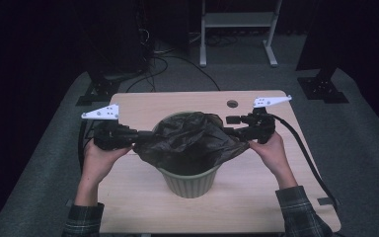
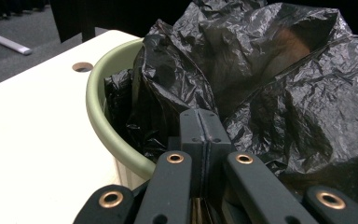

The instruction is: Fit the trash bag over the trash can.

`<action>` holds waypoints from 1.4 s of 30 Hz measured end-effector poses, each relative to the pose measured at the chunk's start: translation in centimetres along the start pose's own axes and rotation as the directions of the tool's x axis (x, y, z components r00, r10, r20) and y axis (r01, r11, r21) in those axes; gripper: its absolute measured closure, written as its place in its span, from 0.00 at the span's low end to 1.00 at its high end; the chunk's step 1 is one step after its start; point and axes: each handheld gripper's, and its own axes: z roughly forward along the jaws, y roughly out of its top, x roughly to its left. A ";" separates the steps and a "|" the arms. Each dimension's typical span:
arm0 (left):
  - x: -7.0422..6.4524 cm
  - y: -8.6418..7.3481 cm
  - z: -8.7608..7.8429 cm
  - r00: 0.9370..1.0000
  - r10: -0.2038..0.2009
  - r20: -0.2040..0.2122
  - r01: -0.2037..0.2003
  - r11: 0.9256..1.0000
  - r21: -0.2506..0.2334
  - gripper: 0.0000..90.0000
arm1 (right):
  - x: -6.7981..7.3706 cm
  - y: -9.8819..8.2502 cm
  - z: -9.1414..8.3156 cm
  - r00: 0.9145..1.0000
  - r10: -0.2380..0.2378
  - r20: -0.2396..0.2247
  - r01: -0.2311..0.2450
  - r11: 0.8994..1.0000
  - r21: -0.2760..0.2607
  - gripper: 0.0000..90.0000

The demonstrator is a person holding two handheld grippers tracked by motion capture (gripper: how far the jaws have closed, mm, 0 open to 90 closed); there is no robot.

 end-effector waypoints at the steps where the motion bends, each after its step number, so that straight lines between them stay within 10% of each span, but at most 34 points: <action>1: 0.0 0.0 0.0 1.000 0.001 0.000 -0.001 1.000 0.000 0.99 | 0.1 0.1 0.1 1.000 -0.008 0.009 0.008 1.000 -0.002 0.35; 10: -0.2 0.0 -0.6 1.000 0.012 0.005 -0.012 1.000 -0.012 1.00 | 1.1 2.2 2.0 0.991 -0.119 0.063 0.118 0.993 0.024 0.41; 17: -0.3 -0.2 -1.3 1.000 0.015 -0.005 -0.016 1.000 -0.027 1.00 | 2.5 2.1 2.6 0.978 -0.205 0.027 0.203 0.977 0.059 1.00; 31: 0.0 1.5 -2.1 0.996 0.067 -0.050 -0.072 0.991 -0.111 1.00 | 3.6 4.3 -0.4 0.972 -0.234 -0.005 0.233 0.968 -0.098 1.00; 35: -0.2 2.5 -2.2 0.995 0.090 -0.049 -0.096 0.987 -0.131 1.00 | 3.7 5.3 0.6 0.965 -0.260 0.038 0.262 0.959 -0.105 0.62; 42: -0.2 3.0 -1.9 0.993 0.104 -0.048 -0.110 0.984 -0.142 1.00 | 3.5 6.5 2.8 0.964 -0.264 0.018 0.265 0.963 -0.056 0.58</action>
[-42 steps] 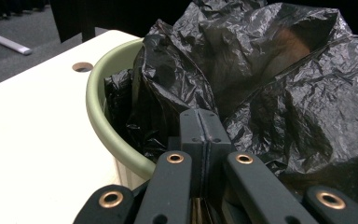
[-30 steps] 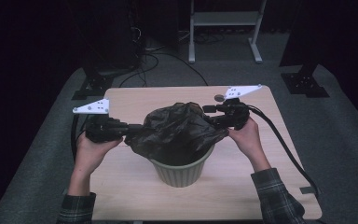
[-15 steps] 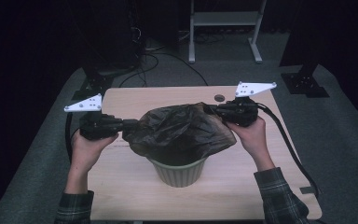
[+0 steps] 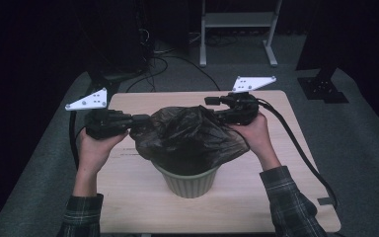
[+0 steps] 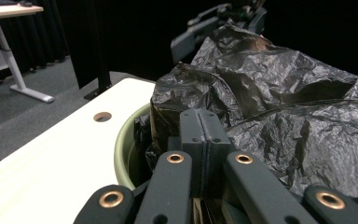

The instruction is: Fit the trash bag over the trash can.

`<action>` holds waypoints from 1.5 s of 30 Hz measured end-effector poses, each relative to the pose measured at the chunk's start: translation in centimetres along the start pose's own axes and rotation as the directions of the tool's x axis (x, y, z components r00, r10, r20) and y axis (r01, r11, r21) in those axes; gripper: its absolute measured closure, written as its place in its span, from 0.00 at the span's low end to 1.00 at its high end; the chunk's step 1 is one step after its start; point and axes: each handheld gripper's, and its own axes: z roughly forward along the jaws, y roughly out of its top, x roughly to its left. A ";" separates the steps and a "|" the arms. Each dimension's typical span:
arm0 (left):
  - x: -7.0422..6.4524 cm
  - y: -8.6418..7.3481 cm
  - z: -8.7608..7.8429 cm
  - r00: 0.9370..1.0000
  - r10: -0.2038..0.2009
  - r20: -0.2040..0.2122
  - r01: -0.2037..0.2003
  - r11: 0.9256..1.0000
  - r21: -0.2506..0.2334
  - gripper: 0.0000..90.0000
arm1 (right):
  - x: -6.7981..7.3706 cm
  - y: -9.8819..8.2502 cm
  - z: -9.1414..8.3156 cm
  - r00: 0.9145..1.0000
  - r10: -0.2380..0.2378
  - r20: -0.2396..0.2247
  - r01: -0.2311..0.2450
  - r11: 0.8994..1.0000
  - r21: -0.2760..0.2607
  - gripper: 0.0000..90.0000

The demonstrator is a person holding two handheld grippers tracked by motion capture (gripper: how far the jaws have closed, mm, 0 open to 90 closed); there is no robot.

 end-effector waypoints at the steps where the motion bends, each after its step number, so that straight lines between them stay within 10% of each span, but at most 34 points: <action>1: 0.0 0.0 0.0 1.000 0.002 0.000 -0.002 1.000 -0.004 1.00 | 0.0 -0.1 0.5 1.000 0.002 0.004 -0.002 1.000 0.023 0.58; 5: 0.1 -0.3 -0.5 1.000 -0.001 -0.013 0.001 1.000 -0.011 1.00 | -0.2 -1.0 0.9 1.000 0.015 0.013 -0.016 0.996 0.085 0.99; 15: 2.4 -1.7 0.8 0.998 -0.017 -0.064 0.017 1.000 -0.001 1.00 | -0.8 -0.5 -0.6 0.997 0.017 0.076 -0.018 1.000 0.014 1.00; 30: 7.2 -5.8 4.5 0.985 -0.122 -0.123 0.123 0.992 0.006 1.00 | -4.0 -3.0 2.5 0.972 0.039 0.230 -0.068 0.991 0.119 1.00; 45: 8.1 -12.2 6.8 0.966 -0.238 -0.103 0.247 0.965 0.083 1.00 | -5.7 -9.3 5.1 0.962 0.163 0.217 -0.212 0.951 0.225 0.98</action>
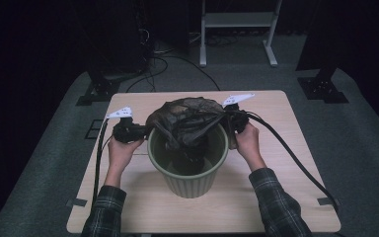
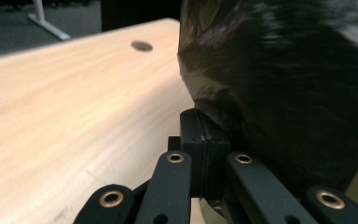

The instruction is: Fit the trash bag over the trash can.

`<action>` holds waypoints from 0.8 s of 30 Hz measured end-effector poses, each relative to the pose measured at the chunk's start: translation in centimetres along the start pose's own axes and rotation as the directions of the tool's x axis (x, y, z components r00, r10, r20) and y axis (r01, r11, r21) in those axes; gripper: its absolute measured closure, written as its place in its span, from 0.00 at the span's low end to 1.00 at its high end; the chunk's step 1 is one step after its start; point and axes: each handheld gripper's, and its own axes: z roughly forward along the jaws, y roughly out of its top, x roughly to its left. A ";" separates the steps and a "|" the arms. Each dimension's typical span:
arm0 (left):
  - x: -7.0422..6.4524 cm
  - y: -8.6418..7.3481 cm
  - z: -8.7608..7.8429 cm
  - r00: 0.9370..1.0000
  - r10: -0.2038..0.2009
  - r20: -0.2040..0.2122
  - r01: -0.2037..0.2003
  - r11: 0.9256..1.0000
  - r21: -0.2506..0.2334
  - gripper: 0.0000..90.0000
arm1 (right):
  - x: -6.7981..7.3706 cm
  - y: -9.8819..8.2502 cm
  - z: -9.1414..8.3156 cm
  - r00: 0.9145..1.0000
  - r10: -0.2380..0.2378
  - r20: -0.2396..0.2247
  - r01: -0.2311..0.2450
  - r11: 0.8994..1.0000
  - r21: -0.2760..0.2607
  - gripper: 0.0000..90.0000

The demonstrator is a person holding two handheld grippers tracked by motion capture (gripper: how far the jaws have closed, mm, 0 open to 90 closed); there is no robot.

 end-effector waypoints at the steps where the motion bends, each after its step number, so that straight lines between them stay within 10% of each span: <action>1: 0.0 -0.3 0.1 1.000 -0.006 0.000 0.006 1.000 0.007 1.00 | 0.0 -0.3 0.1 1.000 0.003 -0.002 -0.003 1.000 0.006 0.98; 12: 0.1 -2.5 0.6 0.999 -0.033 0.003 0.033 0.999 0.038 1.00 | -0.2 -3.1 1.2 0.999 0.033 -0.017 -0.032 0.998 0.045 0.97; 16: 0.0 -1.9 -0.3 0.999 -0.034 -0.002 0.034 0.999 0.002 0.93 | -0.5 -2.7 0.5 0.999 0.050 0.020 -0.050 0.998 0.024 0.63; 24: -0.6 -1.0 -2.4 0.999 -0.049 -0.002 0.048 0.997 -0.060 0.61 | -2.0 -1.8 -5.0 0.992 0.044 0.121 -0.037 0.997 -0.061 0.50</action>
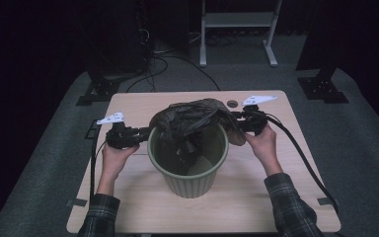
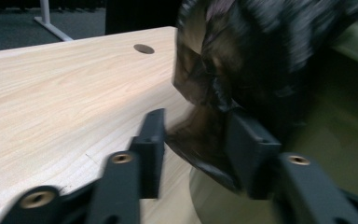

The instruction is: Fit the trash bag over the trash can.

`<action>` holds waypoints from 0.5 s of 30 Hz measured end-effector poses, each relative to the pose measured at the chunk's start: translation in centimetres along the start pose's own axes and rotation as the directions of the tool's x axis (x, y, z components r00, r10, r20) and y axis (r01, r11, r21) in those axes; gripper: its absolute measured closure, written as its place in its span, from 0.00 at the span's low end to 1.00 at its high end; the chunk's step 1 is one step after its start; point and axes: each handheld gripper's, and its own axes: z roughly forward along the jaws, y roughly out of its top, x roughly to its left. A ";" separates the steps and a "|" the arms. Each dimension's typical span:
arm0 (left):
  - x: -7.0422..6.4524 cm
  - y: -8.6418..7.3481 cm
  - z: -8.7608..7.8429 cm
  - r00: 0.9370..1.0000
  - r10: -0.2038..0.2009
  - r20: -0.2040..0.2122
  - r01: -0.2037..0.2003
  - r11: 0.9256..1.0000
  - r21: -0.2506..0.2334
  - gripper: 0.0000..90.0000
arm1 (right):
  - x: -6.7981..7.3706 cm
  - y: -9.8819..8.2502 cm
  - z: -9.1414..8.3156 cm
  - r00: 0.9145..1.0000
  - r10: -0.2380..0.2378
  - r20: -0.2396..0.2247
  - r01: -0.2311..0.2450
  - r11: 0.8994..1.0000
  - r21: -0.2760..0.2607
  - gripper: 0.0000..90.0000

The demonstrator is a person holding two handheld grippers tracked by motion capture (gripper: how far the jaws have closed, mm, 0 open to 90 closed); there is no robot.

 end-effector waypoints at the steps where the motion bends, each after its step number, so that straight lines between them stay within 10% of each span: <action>1: -0.1 0.1 -0.2 1.000 0.001 -0.005 -0.001 1.000 0.000 0.58 | -0.2 0.1 -0.6 1.000 0.006 0.002 -0.006 1.000 -0.006 0.49; 15: -2.7 5.8 -3.0 0.997 0.074 0.038 -0.069 0.990 -0.127 0.36 | -0.9 1.9 -7.3 1.000 0.004 -0.017 -0.007 0.985 -0.170 0.46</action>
